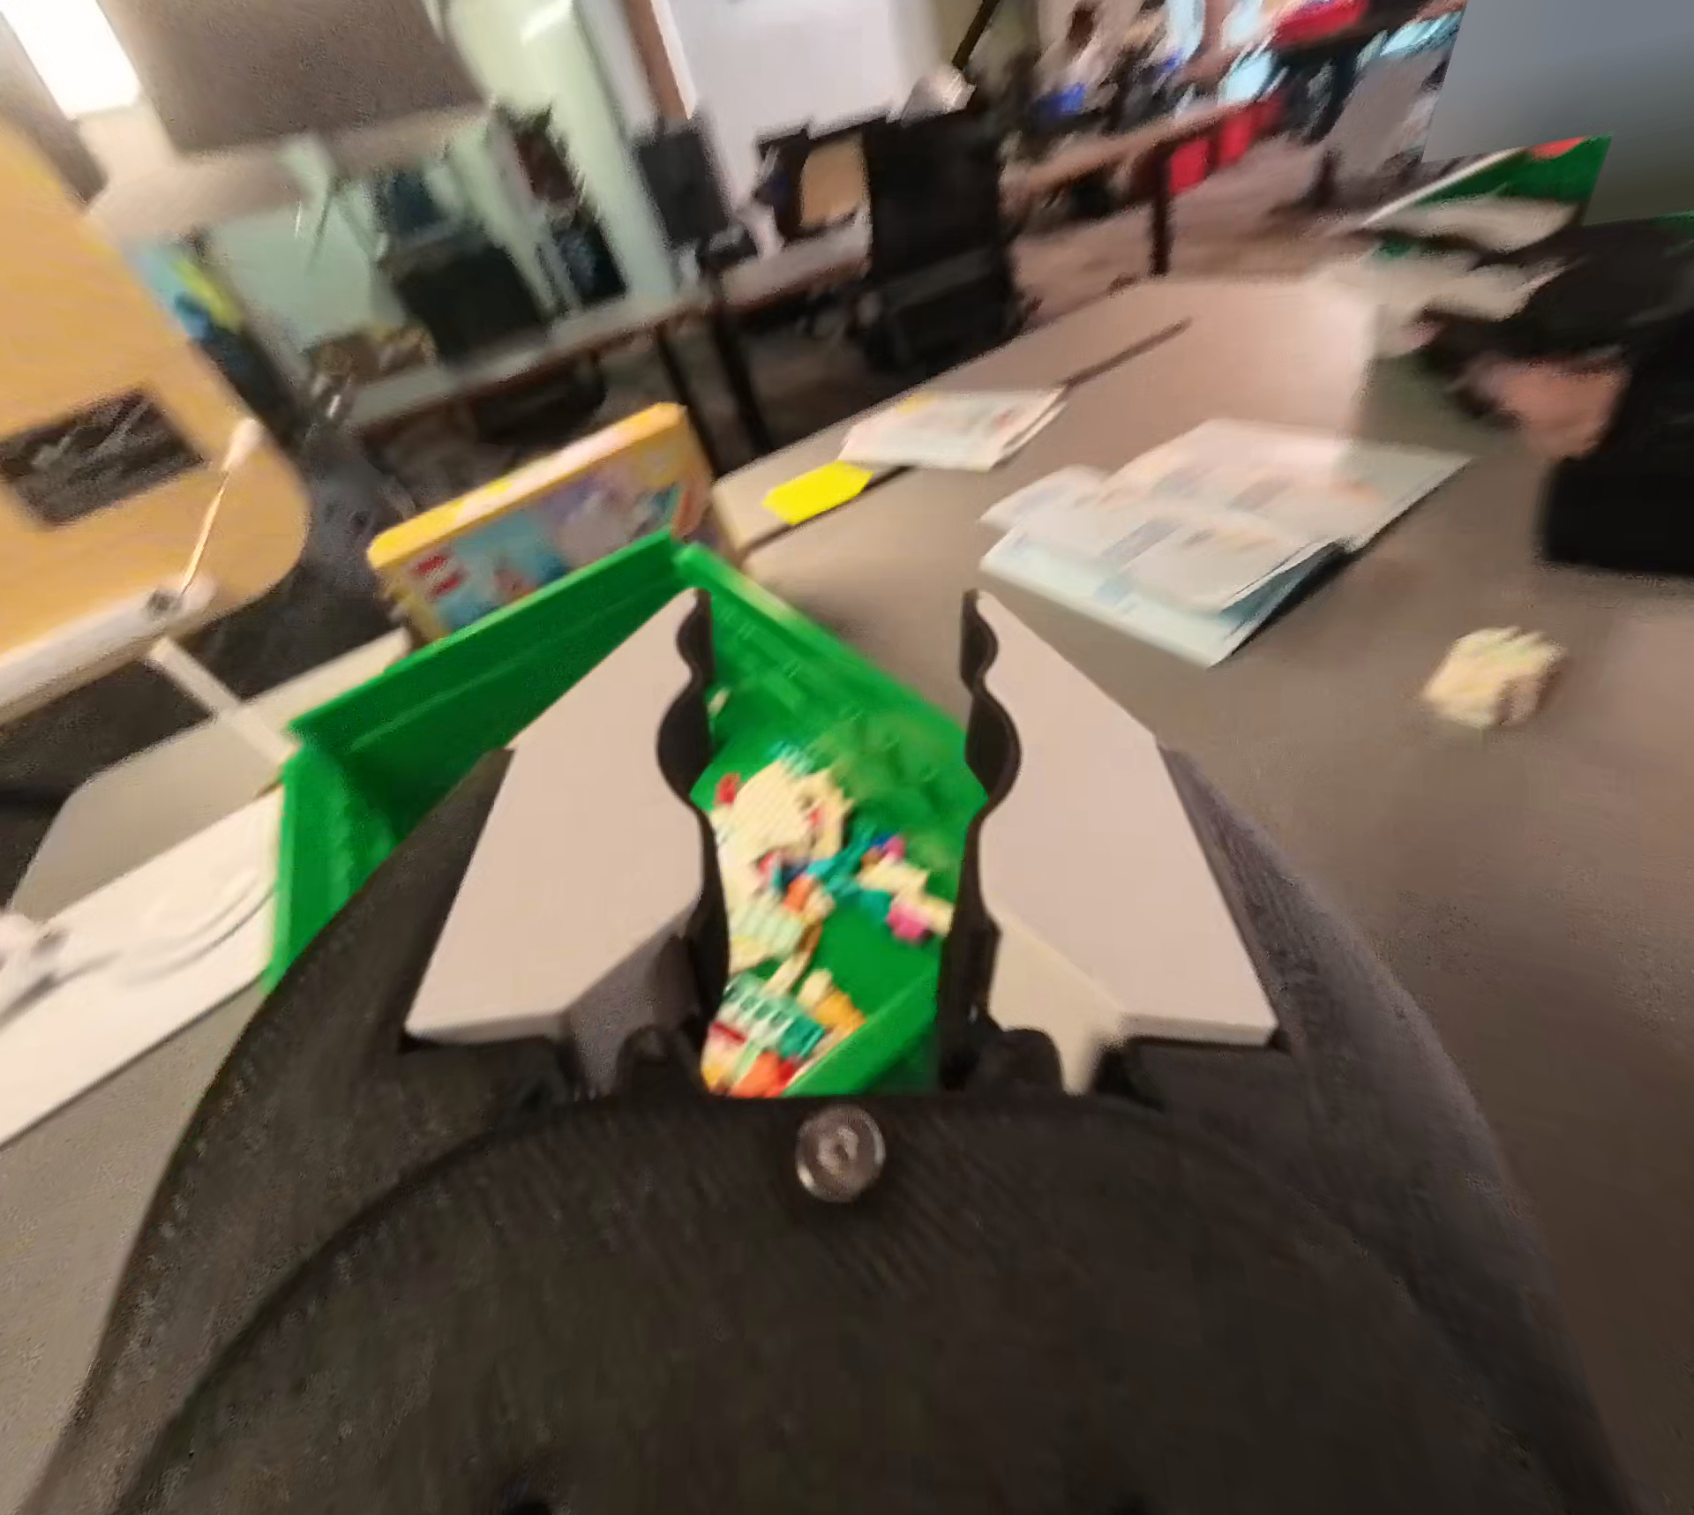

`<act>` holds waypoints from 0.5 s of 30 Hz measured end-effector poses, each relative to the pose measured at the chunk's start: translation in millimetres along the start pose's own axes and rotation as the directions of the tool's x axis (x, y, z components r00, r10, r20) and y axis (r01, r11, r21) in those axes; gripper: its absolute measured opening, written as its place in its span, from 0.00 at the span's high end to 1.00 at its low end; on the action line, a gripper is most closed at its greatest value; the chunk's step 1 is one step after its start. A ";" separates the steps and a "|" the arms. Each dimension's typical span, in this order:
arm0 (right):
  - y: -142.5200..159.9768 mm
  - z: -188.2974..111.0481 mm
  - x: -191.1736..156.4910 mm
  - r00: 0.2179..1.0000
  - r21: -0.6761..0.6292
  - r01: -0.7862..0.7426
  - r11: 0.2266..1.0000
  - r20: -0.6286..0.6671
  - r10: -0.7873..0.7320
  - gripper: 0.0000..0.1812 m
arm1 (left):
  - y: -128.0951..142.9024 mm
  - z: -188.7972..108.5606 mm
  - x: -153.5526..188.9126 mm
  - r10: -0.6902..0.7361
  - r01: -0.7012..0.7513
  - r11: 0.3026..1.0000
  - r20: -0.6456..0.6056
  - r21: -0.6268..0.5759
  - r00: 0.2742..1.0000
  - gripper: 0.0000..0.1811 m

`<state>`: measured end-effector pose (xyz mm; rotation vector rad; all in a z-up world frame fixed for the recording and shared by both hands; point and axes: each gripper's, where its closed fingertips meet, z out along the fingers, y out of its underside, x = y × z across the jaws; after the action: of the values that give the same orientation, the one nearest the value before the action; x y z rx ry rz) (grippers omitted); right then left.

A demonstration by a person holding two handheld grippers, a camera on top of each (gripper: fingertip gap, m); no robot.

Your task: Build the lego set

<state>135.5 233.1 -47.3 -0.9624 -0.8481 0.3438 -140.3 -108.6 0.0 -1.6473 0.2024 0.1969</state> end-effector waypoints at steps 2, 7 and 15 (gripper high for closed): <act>1.7 0.8 2.0 1.000 -0.007 -0.007 1.000 -0.008 0.007 0.89 | 26.1 5.4 -29.8 -0.008 0.014 0.988 0.034 -0.156 0.999 0.76; 3.0 0.8 3.0 1.000 -0.014 -0.004 1.000 -0.015 0.004 0.89 | 86.5 35.9 -47.5 -0.148 0.103 0.855 -0.050 -0.509 0.988 0.77; 4.2 1.4 2.5 1.000 -0.017 -0.015 1.000 -0.007 0.015 0.89 | 158.9 75.5 -49.0 -0.347 0.152 0.534 -0.051 -0.832 0.936 0.84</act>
<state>136.5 237.7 -49.2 -0.9857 -0.8397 0.3464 -227.8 -46.1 -147.6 -2.6338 0.0101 -0.1530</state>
